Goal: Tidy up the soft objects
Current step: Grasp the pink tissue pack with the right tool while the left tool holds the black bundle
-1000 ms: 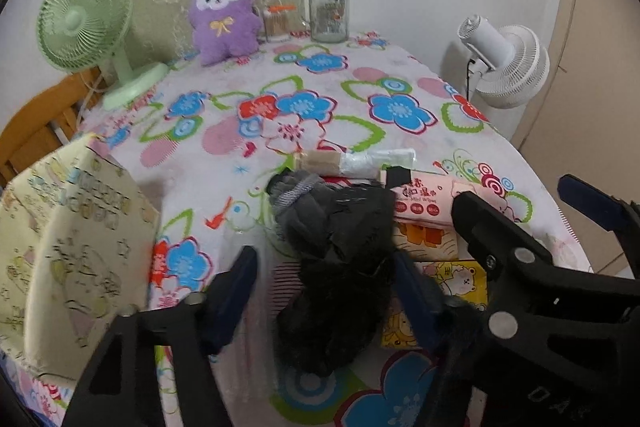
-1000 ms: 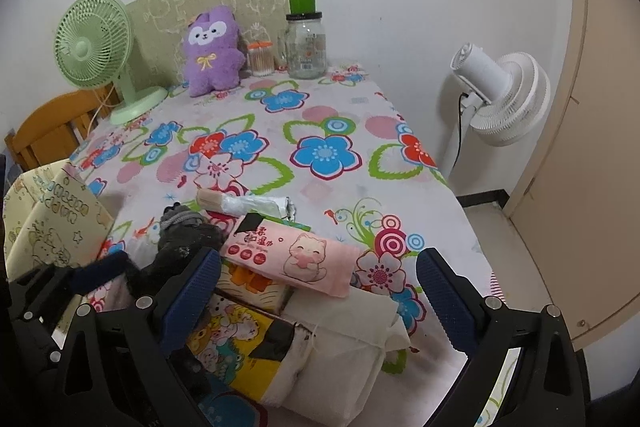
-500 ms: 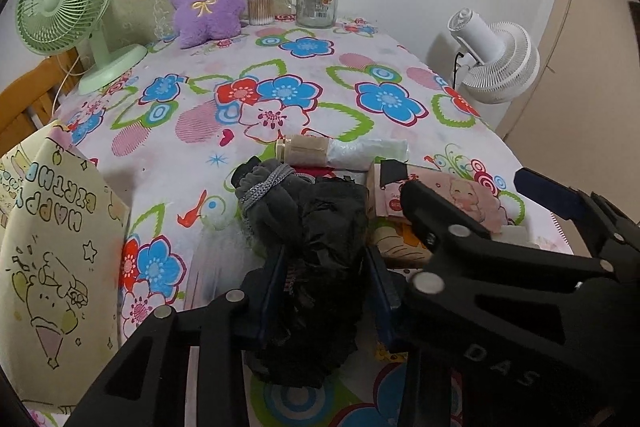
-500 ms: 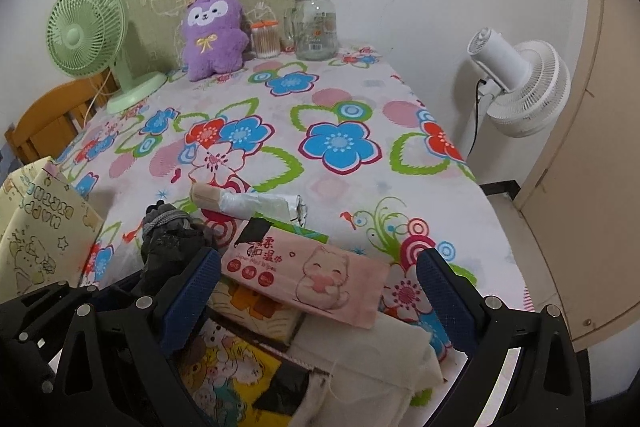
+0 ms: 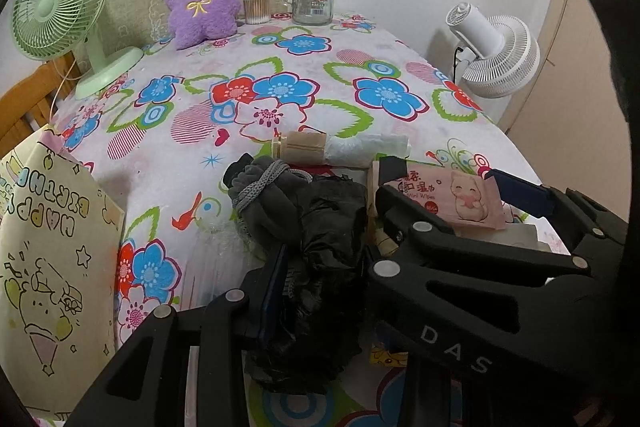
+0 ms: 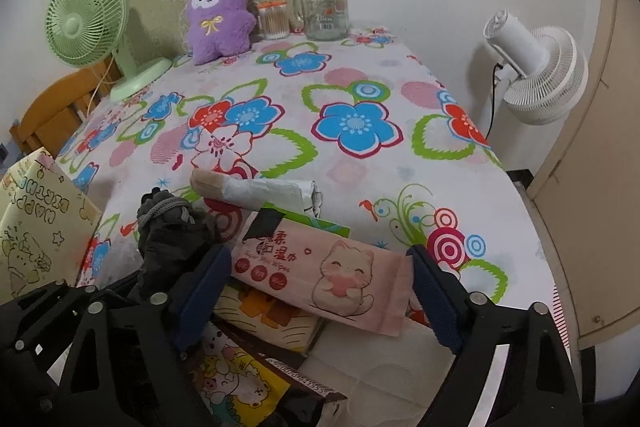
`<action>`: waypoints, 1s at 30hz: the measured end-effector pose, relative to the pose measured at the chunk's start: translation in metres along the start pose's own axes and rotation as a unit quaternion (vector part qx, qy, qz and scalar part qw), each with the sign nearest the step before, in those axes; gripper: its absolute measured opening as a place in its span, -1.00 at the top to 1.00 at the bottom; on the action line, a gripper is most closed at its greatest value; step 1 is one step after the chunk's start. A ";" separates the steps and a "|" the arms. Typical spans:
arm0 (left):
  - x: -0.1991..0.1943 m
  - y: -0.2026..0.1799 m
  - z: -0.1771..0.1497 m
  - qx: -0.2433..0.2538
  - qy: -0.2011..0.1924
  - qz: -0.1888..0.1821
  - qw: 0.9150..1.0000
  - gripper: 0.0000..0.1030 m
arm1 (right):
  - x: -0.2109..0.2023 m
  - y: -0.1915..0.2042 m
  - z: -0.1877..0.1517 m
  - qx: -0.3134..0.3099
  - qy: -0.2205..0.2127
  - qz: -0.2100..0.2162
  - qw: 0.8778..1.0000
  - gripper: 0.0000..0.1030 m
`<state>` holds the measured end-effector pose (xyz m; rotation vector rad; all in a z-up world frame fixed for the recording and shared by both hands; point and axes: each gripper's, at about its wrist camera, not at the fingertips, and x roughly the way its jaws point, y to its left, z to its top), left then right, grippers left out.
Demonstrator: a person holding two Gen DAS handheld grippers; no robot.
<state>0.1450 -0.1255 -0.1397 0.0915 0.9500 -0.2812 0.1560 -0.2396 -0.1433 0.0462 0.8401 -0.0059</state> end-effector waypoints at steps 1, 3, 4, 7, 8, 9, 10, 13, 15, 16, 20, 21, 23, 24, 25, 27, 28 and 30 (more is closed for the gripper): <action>0.000 0.000 0.000 0.000 0.000 0.001 1.000 0.23 | -0.001 0.001 0.000 -0.002 -0.002 -0.003 1.000 -0.57; 0.000 0.000 0.000 -0.002 0.000 0.001 1.000 0.24 | -0.005 0.000 0.000 -0.003 -0.010 -0.009 1.000 -0.30; 0.000 0.000 0.001 -0.003 0.000 0.001 1.000 0.24 | -0.006 0.000 0.000 -0.001 -0.011 -0.010 1.000 -0.23; -0.001 -0.002 0.000 0.000 -0.001 0.003 1.000 0.25 | -0.008 -0.002 -0.001 0.000 -0.009 -0.007 1.000 -0.13; -0.002 -0.002 0.000 0.002 -0.002 0.004 1.000 0.26 | -0.010 -0.003 -0.001 0.000 -0.010 -0.006 1.000 -0.11; -0.002 -0.002 -0.001 0.003 -0.003 0.005 1.000 0.26 | -0.011 -0.003 -0.002 -0.001 -0.010 -0.005 1.000 -0.09; -0.003 -0.003 -0.001 0.004 -0.003 0.006 1.000 0.26 | -0.012 -0.003 -0.002 -0.002 -0.008 -0.003 1.000 -0.09; -0.005 -0.002 -0.003 0.008 -0.001 0.008 1.000 0.25 | -0.016 -0.002 -0.005 -0.007 0.001 0.009 1.000 -0.09; -0.007 -0.003 -0.006 0.012 0.000 0.009 1.000 0.25 | -0.019 0.000 -0.007 -0.012 0.006 0.016 1.000 -0.09; -0.008 -0.002 -0.007 0.014 0.001 0.010 1.000 0.25 | -0.021 0.001 -0.009 -0.015 0.008 0.017 1.000 -0.10; -0.012 -0.002 -0.011 0.018 0.003 0.015 1.000 0.25 | -0.025 0.006 -0.012 -0.033 0.010 0.022 0.999 -0.11; -0.013 0.000 -0.011 0.017 0.003 0.016 1.000 0.25 | -0.025 0.007 -0.011 -0.039 0.009 0.019 0.999 -0.14; -0.014 0.002 -0.010 0.014 0.003 0.016 1.000 0.25 | -0.025 0.009 -0.008 -0.048 0.005 0.009 0.999 -0.19; -0.014 0.004 -0.009 0.010 0.004 0.014 1.000 0.25 | -0.025 0.010 -0.006 -0.054 0.002 0.003 0.999 -0.22; -0.014 0.006 -0.007 0.006 0.006 0.009 1.000 0.25 | -0.026 0.010 -0.005 -0.059 -0.002 0.000 0.998 -0.28; -0.012 0.007 -0.006 0.002 0.011 0.002 1.000 0.26 | -0.026 0.013 -0.001 -0.074 -0.009 -0.005 0.997 -0.38; -0.011 0.008 -0.005 0.002 0.012 0.000 1.000 0.28 | -0.025 0.013 0.000 -0.080 -0.010 -0.005 0.997 -0.41; -0.009 0.007 -0.005 0.004 0.015 -0.001 1.000 0.30 | -0.022 0.015 0.003 -0.092 -0.009 -0.004 0.996 -0.41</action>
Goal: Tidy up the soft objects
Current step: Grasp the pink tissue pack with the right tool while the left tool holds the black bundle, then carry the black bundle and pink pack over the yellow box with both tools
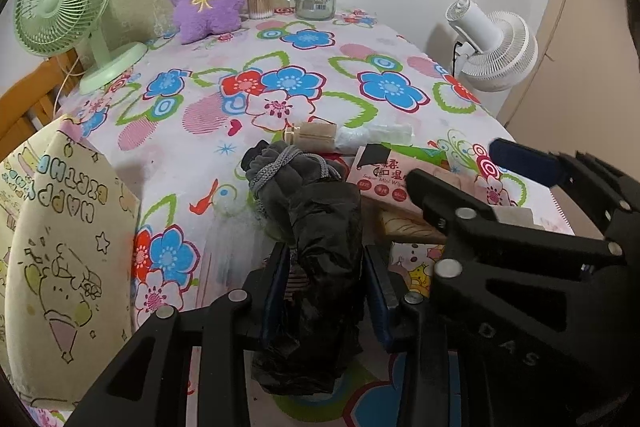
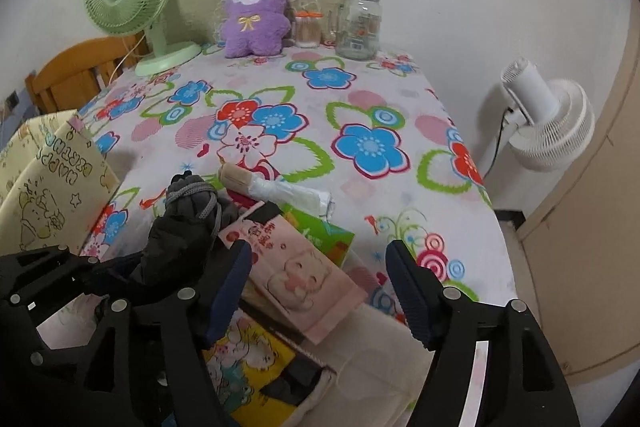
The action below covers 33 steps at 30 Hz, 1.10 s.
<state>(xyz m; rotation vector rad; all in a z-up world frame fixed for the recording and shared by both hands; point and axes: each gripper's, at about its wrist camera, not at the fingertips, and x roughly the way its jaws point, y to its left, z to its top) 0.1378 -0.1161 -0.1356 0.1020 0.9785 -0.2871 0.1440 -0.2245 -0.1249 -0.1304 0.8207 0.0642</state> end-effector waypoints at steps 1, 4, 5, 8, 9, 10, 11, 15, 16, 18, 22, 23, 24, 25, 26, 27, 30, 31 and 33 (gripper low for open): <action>0.001 0.000 0.000 0.001 0.001 0.000 1.000 0.31 | 0.004 0.001 0.001 -0.003 0.004 0.004 1.000 -0.41; 0.003 -0.001 0.000 0.005 0.003 -0.002 1.000 0.34 | 0.014 0.002 0.002 0.000 0.018 0.028 0.999 -0.41; 0.003 -0.001 -0.001 0.007 0.003 -0.002 1.000 0.35 | 0.016 0.003 0.001 0.002 0.022 0.038 0.999 -0.41; 0.006 0.000 -0.003 0.008 0.012 -0.008 1.000 0.36 | 0.024 0.005 -0.001 0.008 0.030 0.053 0.998 -0.39; 0.006 0.000 -0.004 0.010 0.012 -0.006 1.000 0.37 | 0.025 0.007 -0.002 0.009 0.030 0.051 0.998 -0.34; 0.005 -0.002 -0.005 0.015 0.009 -0.003 1.000 0.37 | 0.025 0.007 -0.003 0.009 0.030 0.046 0.998 -0.27; 0.005 -0.002 -0.005 0.017 0.008 -0.002 1.000 0.37 | 0.025 0.008 -0.004 0.008 0.028 0.044 0.999 -0.24; 0.003 -0.003 -0.005 0.018 0.005 -0.005 1.000 0.36 | 0.019 0.006 -0.005 0.013 0.020 0.041 0.999 -0.09; 0.002 -0.003 -0.005 0.019 0.004 -0.005 1.000 0.36 | 0.018 0.005 -0.005 0.013 0.018 0.040 0.999 -0.04; 0.001 -0.003 -0.005 0.020 0.003 -0.005 1.000 0.37 | 0.014 0.005 -0.005 0.013 0.014 0.042 0.999 0.05; -0.002 -0.004 -0.006 0.022 0.000 -0.002 1.000 0.37 | 0.008 0.005 -0.007 0.016 0.010 0.042 0.999 0.10; -0.003 -0.005 -0.007 0.022 -0.001 -0.004 1.000 0.37 | 0.005 0.005 -0.008 0.018 0.008 0.038 0.999 0.11; -0.004 -0.005 -0.006 0.021 -0.003 -0.004 1.000 0.37 | 0.003 0.005 -0.007 0.020 0.005 0.034 0.999 0.11; -0.007 -0.004 -0.006 0.021 -0.006 -0.006 1.000 0.37 | 0.000 0.004 -0.007 0.021 0.001 0.031 0.999 0.11; -0.008 -0.004 -0.005 0.020 -0.008 -0.007 1.000 0.37 | -0.003 0.004 -0.006 0.024 -0.003 0.029 0.999 0.11; -0.011 -0.004 -0.005 0.019 -0.011 -0.008 1.000 0.37 | -0.005 0.003 -0.006 0.026 -0.004 0.028 0.999 0.11; -0.015 -0.005 -0.003 0.016 -0.012 -0.015 1.000 0.38 | -0.013 0.003 -0.004 0.031 -0.011 0.023 0.999 0.11; -0.017 -0.004 -0.002 0.015 -0.012 -0.019 1.000 0.38 | -0.016 0.003 -0.003 0.033 -0.013 0.022 0.999 0.11; -0.022 -0.004 -0.002 0.013 -0.014 -0.022 1.000 0.38 | -0.023 0.003 -0.003 0.040 -0.017 0.023 0.999 0.11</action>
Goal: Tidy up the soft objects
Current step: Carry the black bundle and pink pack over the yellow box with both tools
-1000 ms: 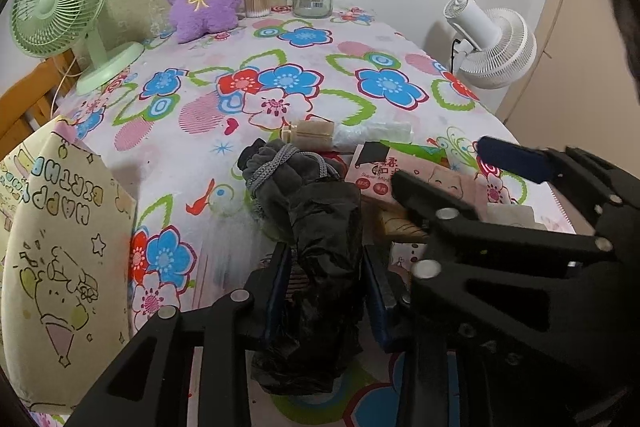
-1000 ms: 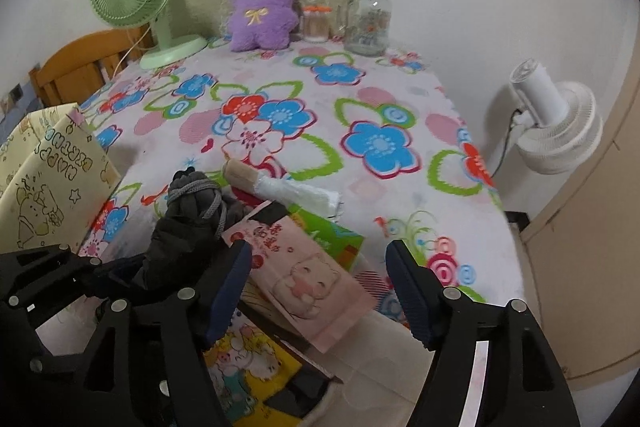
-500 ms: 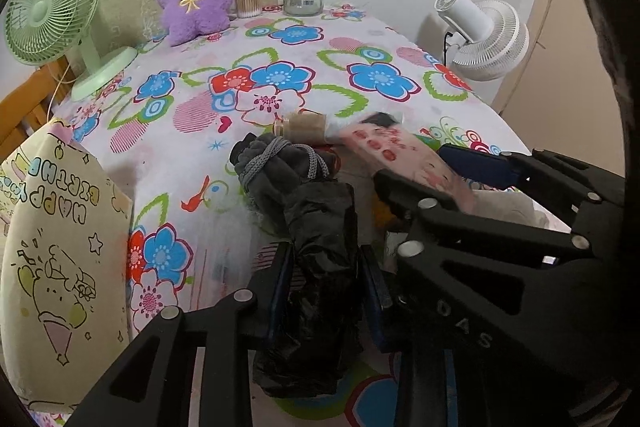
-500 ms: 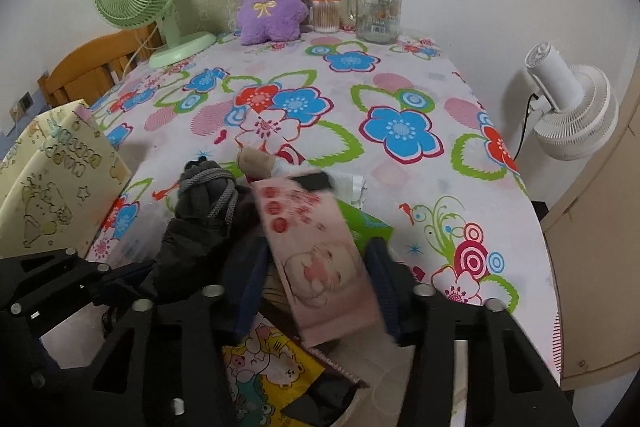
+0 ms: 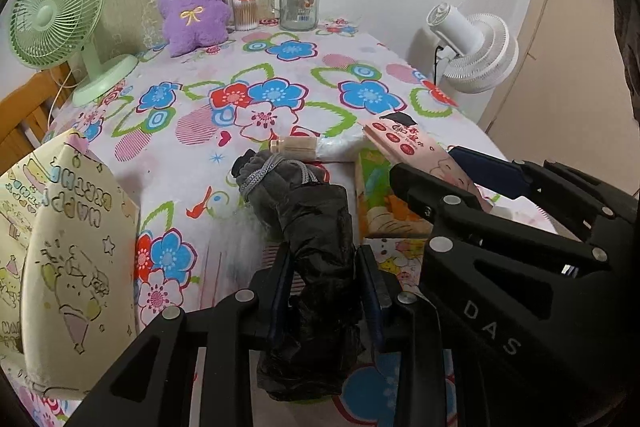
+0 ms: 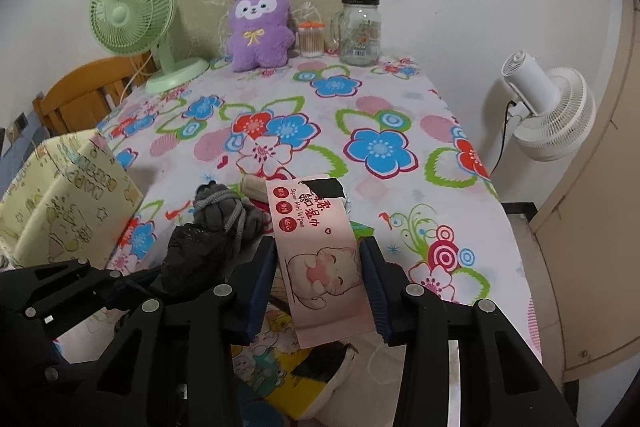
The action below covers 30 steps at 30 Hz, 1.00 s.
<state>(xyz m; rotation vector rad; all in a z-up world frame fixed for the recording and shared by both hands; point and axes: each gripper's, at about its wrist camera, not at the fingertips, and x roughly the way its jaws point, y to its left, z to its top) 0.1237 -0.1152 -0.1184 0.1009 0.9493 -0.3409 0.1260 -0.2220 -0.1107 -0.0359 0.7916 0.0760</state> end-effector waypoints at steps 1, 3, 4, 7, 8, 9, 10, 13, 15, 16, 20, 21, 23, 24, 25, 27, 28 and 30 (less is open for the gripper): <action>-0.004 0.000 0.000 0.000 -0.005 0.002 1.000 0.38 | -0.004 0.001 0.000 0.003 -0.004 0.001 1.000 0.11; -0.012 -0.002 0.000 0.002 -0.013 0.005 1.000 0.39 | -0.010 0.002 0.001 0.007 -0.009 0.000 1.000 0.11; -0.016 -0.002 0.000 0.003 -0.017 0.005 1.000 0.39 | -0.014 0.002 0.001 0.010 -0.013 0.000 1.000 0.11; -0.027 -0.004 0.000 0.005 -0.028 0.006 1.000 0.39 | -0.025 0.004 0.001 0.016 -0.021 0.001 1.000 0.11; -0.030 -0.005 -0.001 0.006 -0.032 0.007 0.999 0.39 | -0.028 0.004 0.001 0.017 -0.024 0.000 1.000 0.11; -0.034 -0.005 -0.001 0.006 -0.036 0.007 0.999 0.39 | -0.032 0.005 0.001 0.019 -0.027 0.000 0.999 0.11; -0.036 -0.005 -0.001 0.007 -0.039 0.008 0.999 0.39 | -0.036 0.006 0.001 0.020 -0.029 -0.001 0.999 0.11; -0.046 -0.007 -0.002 0.009 -0.047 0.007 0.999 0.39 | -0.046 0.008 0.001 0.025 -0.035 -0.002 0.999 0.11; -0.053 -0.007 -0.002 0.011 -0.054 0.008 0.998 0.39 | -0.053 0.009 0.001 0.027 -0.040 -0.004 0.999 0.11; -0.056 -0.007 -0.001 0.011 -0.056 0.008 0.998 0.39 | -0.056 0.010 0.001 0.028 -0.042 -0.005 0.999 0.11; -0.069 -0.007 -0.001 0.013 -0.068 0.010 0.998 0.39 | -0.070 0.013 0.003 0.034 -0.051 -0.006 0.998 0.11; -0.074 -0.007 -0.001 0.013 -0.072 0.010 0.997 0.39 | -0.074 0.014 0.003 0.036 -0.054 -0.006 0.998 0.11; -0.081 -0.007 -0.002 0.015 -0.078 0.012 0.997 0.39 | -0.081 0.017 0.004 0.035 -0.060 -0.005 0.998 0.11; -0.085 -0.007 -0.003 0.015 -0.082 0.013 0.996 0.39 | -0.085 0.019 0.004 0.035 -0.063 -0.005 0.997 0.11; -0.088 -0.007 -0.004 0.015 -0.085 0.014 0.996 0.39 | -0.088 0.021 0.004 0.035 -0.066 -0.005 0.997 0.11; -0.094 -0.006 -0.005 0.015 -0.090 0.014 0.996 0.39 | -0.095 0.025 0.004 0.035 -0.070 -0.002 0.997 0.11; -0.097 -0.005 -0.006 0.015 -0.092 0.014 0.996 0.39 | -0.098 0.026 0.004 0.035 -0.073 0.000 0.997 0.11; -0.102 -0.004 -0.007 0.015 -0.097 0.014 0.995 0.39 | -0.102 0.029 0.004 0.037 -0.075 0.006 0.996 0.11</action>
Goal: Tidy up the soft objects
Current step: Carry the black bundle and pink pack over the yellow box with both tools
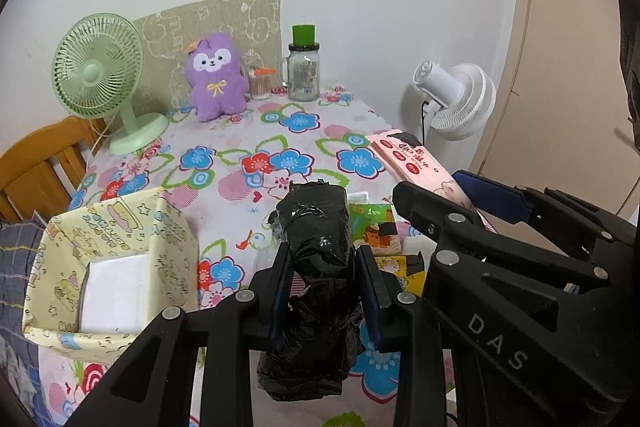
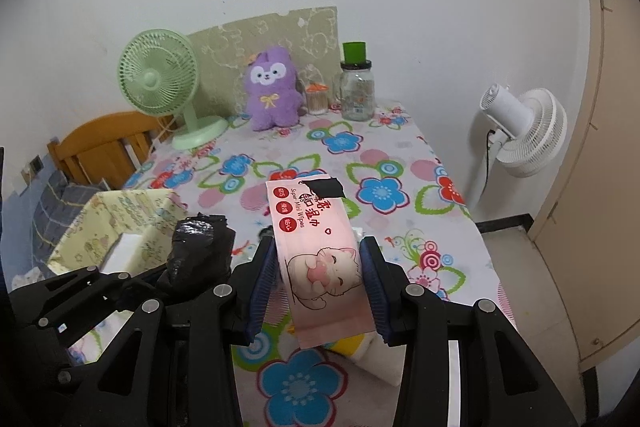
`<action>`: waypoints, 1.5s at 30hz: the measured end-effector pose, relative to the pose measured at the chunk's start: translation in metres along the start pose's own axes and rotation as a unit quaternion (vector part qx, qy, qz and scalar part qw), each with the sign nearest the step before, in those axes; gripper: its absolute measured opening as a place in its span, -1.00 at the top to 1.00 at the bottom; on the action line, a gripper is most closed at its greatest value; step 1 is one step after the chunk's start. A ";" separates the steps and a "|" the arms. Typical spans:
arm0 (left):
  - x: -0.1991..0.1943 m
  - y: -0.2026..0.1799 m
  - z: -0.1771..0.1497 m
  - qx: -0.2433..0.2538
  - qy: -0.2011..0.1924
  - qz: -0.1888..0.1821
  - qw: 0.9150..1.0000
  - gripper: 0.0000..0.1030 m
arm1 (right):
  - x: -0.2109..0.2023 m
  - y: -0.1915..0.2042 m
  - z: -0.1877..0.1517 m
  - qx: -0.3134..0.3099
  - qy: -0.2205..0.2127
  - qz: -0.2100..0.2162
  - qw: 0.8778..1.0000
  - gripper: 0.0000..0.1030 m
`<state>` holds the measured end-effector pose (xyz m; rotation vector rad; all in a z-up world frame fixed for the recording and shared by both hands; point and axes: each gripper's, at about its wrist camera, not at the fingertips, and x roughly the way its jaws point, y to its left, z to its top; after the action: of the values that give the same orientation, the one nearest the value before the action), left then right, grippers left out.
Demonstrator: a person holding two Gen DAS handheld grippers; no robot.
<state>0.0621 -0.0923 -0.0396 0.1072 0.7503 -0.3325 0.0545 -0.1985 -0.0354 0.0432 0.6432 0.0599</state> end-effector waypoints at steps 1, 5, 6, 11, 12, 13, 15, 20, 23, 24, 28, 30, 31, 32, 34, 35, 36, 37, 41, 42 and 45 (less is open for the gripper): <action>-0.003 0.001 0.000 0.001 -0.001 0.001 1.000 0.39 | -0.002 0.002 0.000 0.001 -0.001 0.001 1.000 0.11; -0.011 0.003 0.000 0.003 -0.006 0.001 1.000 0.39 | -0.009 0.008 0.001 0.004 -0.003 0.002 1.000 0.11; -0.013 0.004 0.000 0.003 -0.008 0.002 1.000 0.39 | -0.010 0.009 0.002 0.004 -0.004 0.002 1.000 0.11; -0.022 0.013 0.002 0.002 -0.015 0.005 1.000 0.39 | -0.015 0.020 0.006 0.002 -0.009 0.003 1.000 0.11; -0.024 0.016 0.003 0.000 -0.017 0.006 1.000 0.39 | -0.015 0.023 0.007 0.001 -0.009 0.003 1.000 0.11; -0.025 0.018 0.003 -0.001 -0.018 0.008 1.000 0.39 | -0.015 0.027 0.008 -0.001 -0.009 0.004 1.000 0.11; -0.027 0.025 0.003 -0.004 -0.020 0.009 1.000 0.39 | -0.015 0.032 0.010 -0.005 -0.009 0.005 1.000 0.11; -0.029 0.044 0.004 -0.018 -0.023 0.015 0.999 0.39 | -0.012 0.053 0.015 -0.016 -0.010 0.014 1.000 0.11; -0.029 0.057 0.005 -0.023 -0.020 0.019 0.999 0.39 | -0.008 0.065 0.018 -0.023 -0.010 0.016 1.000 0.11; -0.028 0.061 0.005 -0.024 -0.020 0.021 0.999 0.39 | -0.006 0.069 0.018 -0.024 -0.010 0.017 1.000 0.11; -0.028 0.076 0.003 -0.027 -0.016 0.028 0.999 0.38 | 0.001 0.085 0.020 -0.028 -0.006 0.025 0.999 0.11; -0.028 0.084 0.002 -0.028 -0.015 0.031 0.999 0.38 | 0.005 0.094 0.020 -0.029 -0.003 0.028 0.999 0.11; -0.028 0.088 0.001 -0.028 -0.016 0.034 0.999 0.38 | 0.007 0.098 0.021 -0.030 -0.002 0.030 0.999 0.11; -0.027 0.092 0.001 -0.029 -0.016 0.037 0.999 0.38 | 0.009 0.102 0.021 -0.030 -0.001 0.030 0.999 0.11; -0.027 0.103 0.000 -0.032 -0.014 0.041 0.999 0.38 | 0.013 0.109 0.021 -0.030 0.000 0.035 0.999 0.11; -0.026 0.107 -0.001 -0.034 -0.013 0.042 0.998 0.38 | 0.015 0.113 0.021 -0.030 0.002 0.037 0.999 0.11; -0.026 0.112 -0.001 -0.036 -0.011 0.043 0.998 0.38 | 0.017 0.117 0.022 -0.031 0.003 0.038 0.999 0.11; -0.025 0.115 -0.001 -0.037 -0.009 0.045 0.998 0.38 | 0.019 0.122 0.022 -0.034 0.004 0.040 0.999 0.11; -0.022 0.132 -0.004 -0.045 -0.005 0.051 0.998 0.38 | 0.026 0.137 0.023 -0.041 0.007 0.045 0.998 0.11; -0.022 0.137 -0.005 -0.047 -0.004 0.054 0.997 0.38 | 0.028 0.140 0.023 -0.043 0.009 0.046 0.998 0.11; -0.019 0.149 -0.008 -0.052 0.000 0.059 0.997 0.38 | 0.035 0.152 0.023 -0.047 0.014 0.051 0.997 0.11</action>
<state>0.0936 0.0545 -0.0356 0.0538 0.7554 -0.1802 0.0899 -0.0453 -0.0285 -0.0164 0.6645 0.1898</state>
